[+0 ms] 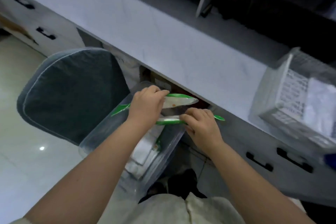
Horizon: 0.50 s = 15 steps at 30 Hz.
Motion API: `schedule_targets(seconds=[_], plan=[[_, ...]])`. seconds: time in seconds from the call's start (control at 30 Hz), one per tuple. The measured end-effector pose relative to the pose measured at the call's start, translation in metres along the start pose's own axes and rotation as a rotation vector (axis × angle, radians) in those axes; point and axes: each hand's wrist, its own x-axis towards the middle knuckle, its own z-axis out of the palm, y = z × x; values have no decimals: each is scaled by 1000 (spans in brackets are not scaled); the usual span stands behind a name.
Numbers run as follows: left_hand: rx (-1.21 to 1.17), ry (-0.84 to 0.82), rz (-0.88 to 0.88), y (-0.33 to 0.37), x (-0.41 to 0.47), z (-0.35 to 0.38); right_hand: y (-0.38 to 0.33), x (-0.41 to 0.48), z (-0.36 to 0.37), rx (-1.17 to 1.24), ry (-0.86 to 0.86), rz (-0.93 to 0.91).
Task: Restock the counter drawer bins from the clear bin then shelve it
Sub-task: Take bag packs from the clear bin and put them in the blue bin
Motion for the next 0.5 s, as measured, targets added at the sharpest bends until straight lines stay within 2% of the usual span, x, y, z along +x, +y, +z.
schedule_targets(seconds=[0.27, 0.5], plan=[[-109, -15, 342, 158, 68, 14, 57, -65, -115, -215, 418, 117], [-287, -86, 612, 326, 78, 66, 133, -154, -206, -488, 609, 292]])
